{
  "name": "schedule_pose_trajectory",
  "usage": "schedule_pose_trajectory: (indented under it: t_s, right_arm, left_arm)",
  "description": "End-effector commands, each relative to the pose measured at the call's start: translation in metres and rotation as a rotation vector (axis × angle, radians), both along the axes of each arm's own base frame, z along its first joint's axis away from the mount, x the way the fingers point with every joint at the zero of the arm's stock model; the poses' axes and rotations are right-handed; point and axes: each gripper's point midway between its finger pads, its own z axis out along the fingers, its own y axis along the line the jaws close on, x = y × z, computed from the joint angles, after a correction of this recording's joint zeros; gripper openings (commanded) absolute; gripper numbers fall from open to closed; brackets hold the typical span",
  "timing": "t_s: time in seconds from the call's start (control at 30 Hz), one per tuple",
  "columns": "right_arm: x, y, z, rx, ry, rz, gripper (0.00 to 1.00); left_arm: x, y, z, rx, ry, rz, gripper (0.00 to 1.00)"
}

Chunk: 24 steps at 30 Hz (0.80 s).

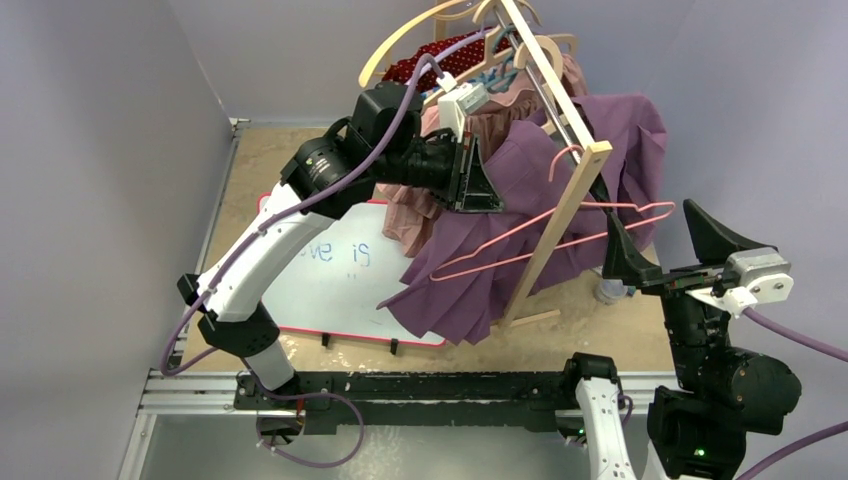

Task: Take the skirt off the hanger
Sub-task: Pick up the hanger from the clothesline.

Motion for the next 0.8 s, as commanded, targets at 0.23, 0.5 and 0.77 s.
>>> schedule_pose_trajectory:
  t_s: [0.23,0.5,0.77]
  right_arm:
    - [-0.014,0.009,0.024,-0.006,-0.085,0.045,0.99]
    - [-0.018,0.011,0.029,0.001,-0.099,0.053,0.99]
    - [-0.017,0.011,0.027,0.011,-0.094,0.059,0.99]
  left_arm:
    - [-0.022,0.002,0.129,-0.433,-0.143,-0.071,0.0]
    - [-0.022,-0.007,0.136,-0.465,-0.156,-0.112,0.0]
    - [-0.01,-0.023,0.111,-0.407,-0.155,-0.125,0.0]
